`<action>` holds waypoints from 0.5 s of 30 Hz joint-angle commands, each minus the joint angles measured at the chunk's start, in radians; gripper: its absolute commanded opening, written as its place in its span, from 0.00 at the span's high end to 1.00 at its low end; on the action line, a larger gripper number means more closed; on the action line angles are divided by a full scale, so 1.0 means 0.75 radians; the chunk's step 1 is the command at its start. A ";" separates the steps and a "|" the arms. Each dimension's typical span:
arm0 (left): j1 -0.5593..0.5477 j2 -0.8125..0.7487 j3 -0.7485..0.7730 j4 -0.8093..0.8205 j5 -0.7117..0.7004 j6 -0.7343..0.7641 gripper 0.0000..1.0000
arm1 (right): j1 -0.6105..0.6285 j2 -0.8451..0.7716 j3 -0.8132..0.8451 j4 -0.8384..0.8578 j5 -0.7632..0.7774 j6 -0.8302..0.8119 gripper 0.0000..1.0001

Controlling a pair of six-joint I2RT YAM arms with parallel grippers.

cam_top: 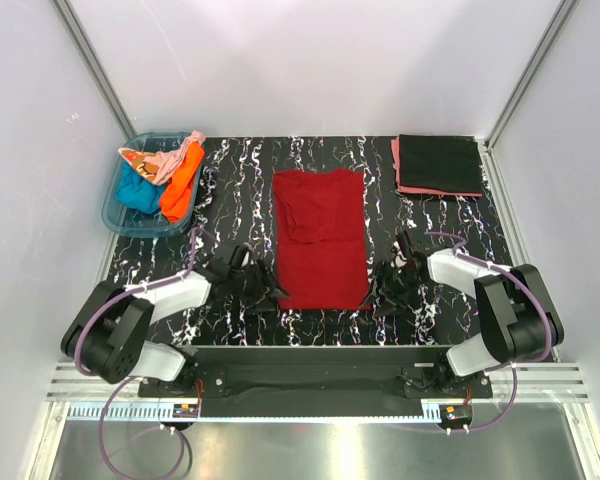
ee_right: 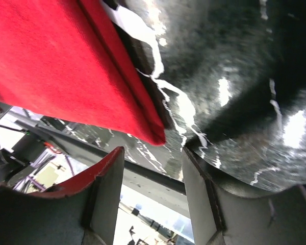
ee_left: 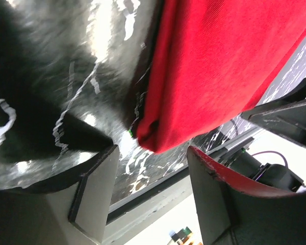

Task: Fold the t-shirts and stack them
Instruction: Fold the tshirt

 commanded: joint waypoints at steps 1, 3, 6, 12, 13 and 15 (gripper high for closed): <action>-0.024 0.078 0.038 -0.031 -0.132 -0.026 0.36 | 0.001 0.052 -0.029 0.099 0.060 0.008 0.44; -0.032 0.094 0.028 -0.029 -0.132 -0.053 0.36 | 0.001 0.052 -0.027 0.095 0.060 0.008 0.44; -0.049 0.127 0.014 -0.045 -0.132 -0.084 0.37 | 0.003 0.033 -0.025 0.073 0.090 0.010 0.44; -0.057 0.192 0.007 -0.019 -0.110 -0.067 0.41 | 0.001 0.001 -0.045 0.062 0.150 0.041 0.43; -0.057 0.203 0.013 -0.012 -0.106 -0.063 0.41 | 0.001 0.005 -0.053 0.067 0.152 0.047 0.43; -0.057 0.227 0.020 -0.006 -0.102 -0.051 0.44 | 0.001 0.019 -0.059 0.085 0.158 0.053 0.43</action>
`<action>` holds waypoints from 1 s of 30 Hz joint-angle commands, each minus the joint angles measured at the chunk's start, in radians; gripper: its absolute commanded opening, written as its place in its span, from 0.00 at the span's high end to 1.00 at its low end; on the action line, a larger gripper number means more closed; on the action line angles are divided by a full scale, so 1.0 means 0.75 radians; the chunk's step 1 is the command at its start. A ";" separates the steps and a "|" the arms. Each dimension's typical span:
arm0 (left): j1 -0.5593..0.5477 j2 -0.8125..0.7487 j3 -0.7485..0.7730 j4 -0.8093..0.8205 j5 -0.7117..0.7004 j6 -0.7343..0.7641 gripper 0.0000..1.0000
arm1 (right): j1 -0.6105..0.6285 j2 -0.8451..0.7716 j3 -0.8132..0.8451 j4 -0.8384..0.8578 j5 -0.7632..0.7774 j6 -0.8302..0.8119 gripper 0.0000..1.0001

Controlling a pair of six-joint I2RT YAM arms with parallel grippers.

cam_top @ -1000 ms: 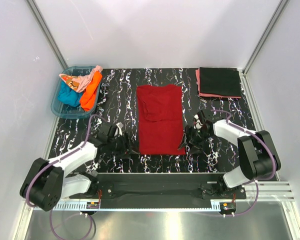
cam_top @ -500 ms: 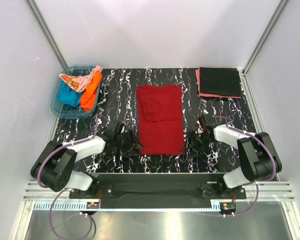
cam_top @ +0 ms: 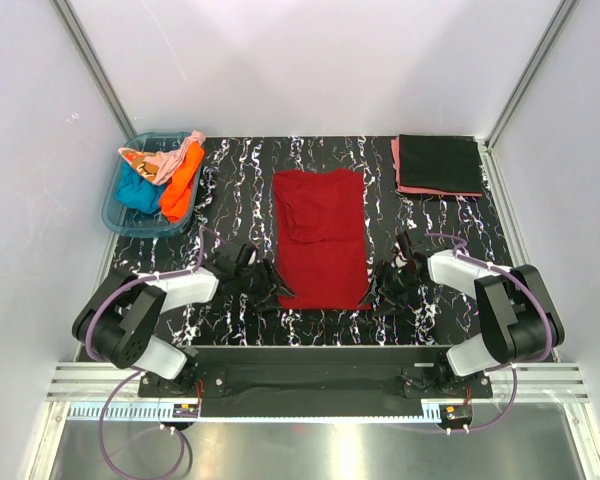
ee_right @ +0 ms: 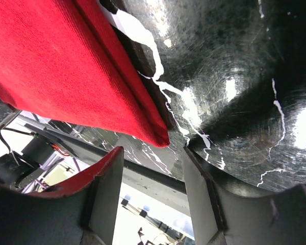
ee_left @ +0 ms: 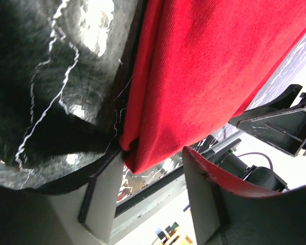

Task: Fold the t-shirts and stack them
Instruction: Fold the tshirt

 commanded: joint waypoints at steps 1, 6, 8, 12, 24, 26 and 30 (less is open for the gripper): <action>-0.010 0.096 -0.034 -0.096 -0.122 0.064 0.45 | 0.001 0.018 -0.046 0.057 0.180 -0.007 0.42; -0.010 0.116 -0.032 -0.082 -0.129 0.088 0.62 | 0.001 0.110 -0.018 0.092 0.186 0.001 0.42; -0.010 0.127 -0.030 -0.088 -0.133 0.102 0.66 | 0.003 0.135 0.011 0.082 0.213 -0.011 0.43; -0.010 0.139 -0.034 -0.088 -0.133 0.117 0.74 | -0.001 0.166 0.029 0.086 0.242 -0.013 0.47; -0.008 0.184 -0.024 -0.074 -0.114 0.147 0.76 | -0.005 0.213 0.040 0.121 0.272 0.013 0.52; -0.008 0.184 -0.015 -0.076 -0.114 0.154 0.76 | -0.007 0.207 0.036 0.112 0.276 0.038 0.52; -0.008 0.182 -0.013 -0.084 -0.110 0.164 0.76 | -0.005 0.162 -0.005 0.114 0.299 0.085 0.50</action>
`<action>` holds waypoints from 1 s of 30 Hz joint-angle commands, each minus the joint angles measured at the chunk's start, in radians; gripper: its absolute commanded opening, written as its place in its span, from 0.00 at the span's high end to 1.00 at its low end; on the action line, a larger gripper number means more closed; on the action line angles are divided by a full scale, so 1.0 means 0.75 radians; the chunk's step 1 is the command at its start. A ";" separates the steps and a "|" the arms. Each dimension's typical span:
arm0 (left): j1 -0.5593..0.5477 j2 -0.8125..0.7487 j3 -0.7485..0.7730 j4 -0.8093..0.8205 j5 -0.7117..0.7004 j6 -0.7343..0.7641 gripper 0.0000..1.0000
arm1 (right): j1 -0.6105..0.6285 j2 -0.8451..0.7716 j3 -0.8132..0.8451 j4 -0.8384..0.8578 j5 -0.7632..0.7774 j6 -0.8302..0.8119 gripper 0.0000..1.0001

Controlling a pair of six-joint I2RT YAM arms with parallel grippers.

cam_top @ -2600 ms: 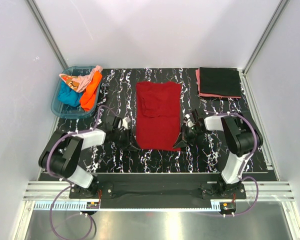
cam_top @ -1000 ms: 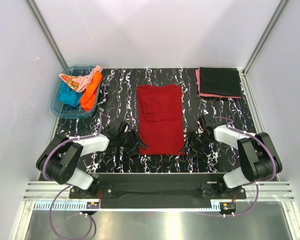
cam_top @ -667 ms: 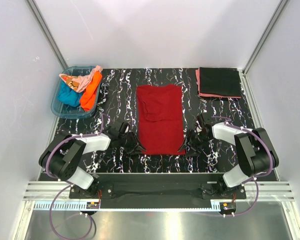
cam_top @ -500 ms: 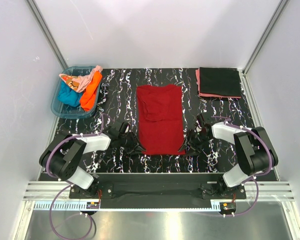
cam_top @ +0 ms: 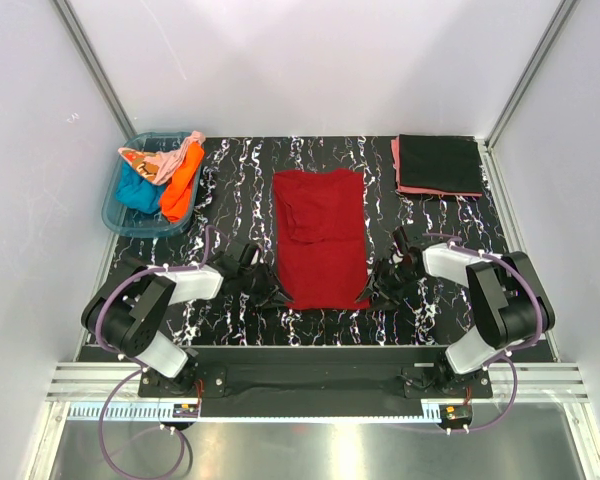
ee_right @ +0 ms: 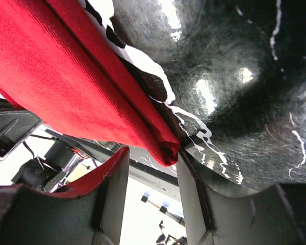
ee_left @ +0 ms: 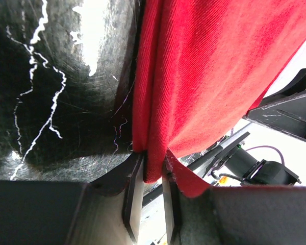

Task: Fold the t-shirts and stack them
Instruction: Fold the tshirt

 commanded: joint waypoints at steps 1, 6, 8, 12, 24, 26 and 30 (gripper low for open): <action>-0.007 0.072 -0.035 -0.145 -0.164 0.085 0.76 | -0.004 0.029 -0.076 0.094 0.339 -0.013 0.50; -0.007 0.072 -0.039 -0.147 -0.159 0.096 0.76 | -0.004 0.021 -0.080 0.084 0.359 0.020 0.50; -0.007 0.074 -0.039 -0.145 -0.159 0.102 0.76 | -0.004 0.027 -0.076 0.086 0.371 0.043 0.52; -0.007 0.074 -0.041 -0.149 -0.155 0.108 0.76 | -0.004 0.046 -0.060 0.108 0.406 0.083 0.79; -0.031 -0.099 -0.045 -0.290 -0.243 0.198 0.90 | 0.149 -0.167 0.012 0.000 0.382 0.022 1.00; -0.053 -0.204 -0.047 -0.381 -0.300 0.200 0.90 | 0.188 -0.224 -0.010 -0.035 0.379 0.069 1.00; -0.141 -0.437 -0.104 -0.510 -0.386 0.131 0.94 | 0.282 -0.426 -0.102 -0.100 0.382 0.147 1.00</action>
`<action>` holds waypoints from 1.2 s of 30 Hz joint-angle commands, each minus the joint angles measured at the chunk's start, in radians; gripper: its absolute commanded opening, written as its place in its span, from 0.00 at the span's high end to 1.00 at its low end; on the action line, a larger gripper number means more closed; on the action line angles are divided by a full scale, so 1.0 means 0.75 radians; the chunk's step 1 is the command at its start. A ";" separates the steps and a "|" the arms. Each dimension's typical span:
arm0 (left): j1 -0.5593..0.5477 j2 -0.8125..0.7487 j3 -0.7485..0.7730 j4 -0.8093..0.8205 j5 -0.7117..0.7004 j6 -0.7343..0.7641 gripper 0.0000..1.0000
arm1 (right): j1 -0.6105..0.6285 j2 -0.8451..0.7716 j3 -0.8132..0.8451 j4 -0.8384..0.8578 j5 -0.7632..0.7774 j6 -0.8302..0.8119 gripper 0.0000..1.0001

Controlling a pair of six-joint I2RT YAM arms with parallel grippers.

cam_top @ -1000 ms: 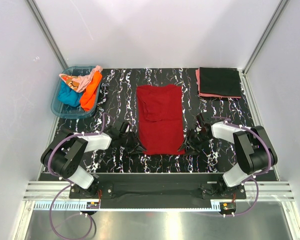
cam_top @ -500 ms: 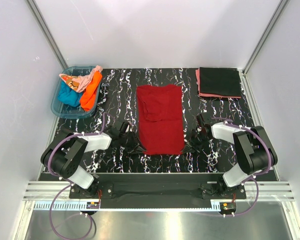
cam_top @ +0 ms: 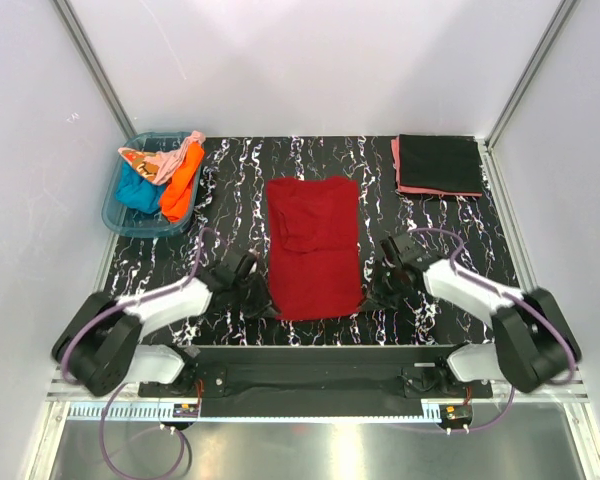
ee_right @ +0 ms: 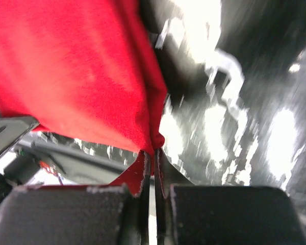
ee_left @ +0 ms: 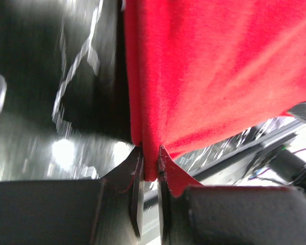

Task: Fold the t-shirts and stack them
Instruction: Fold the tshirt

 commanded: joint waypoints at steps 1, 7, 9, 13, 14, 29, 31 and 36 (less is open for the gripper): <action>-0.067 -0.199 -0.067 -0.261 -0.189 -0.036 0.94 | 0.077 -0.169 -0.064 -0.124 0.090 0.094 1.00; -0.181 -0.490 -0.051 -0.457 -0.224 -0.140 0.97 | 0.239 -0.472 -0.107 -0.281 0.102 0.244 1.00; -0.220 -0.543 0.006 -0.561 -0.250 -0.144 0.96 | 0.271 -0.550 -0.056 -0.339 0.124 0.252 1.00; -0.224 -0.537 0.245 -0.729 -0.367 -0.067 0.96 | 0.263 -0.593 0.107 -0.486 0.204 0.207 1.00; -0.220 -0.513 0.357 -0.752 -0.385 -0.049 0.96 | 0.247 -0.567 0.142 -0.492 0.202 0.191 1.00; 0.148 0.148 1.047 -0.734 -0.206 0.326 0.87 | -0.158 0.184 0.917 -0.482 0.002 -0.302 1.00; 0.176 0.252 1.107 -0.721 -0.175 0.350 0.87 | -0.182 0.260 0.977 -0.474 -0.023 -0.324 1.00; 0.252 0.495 1.330 -0.721 -0.120 0.389 0.87 | -0.236 0.501 1.175 -0.466 -0.090 -0.369 1.00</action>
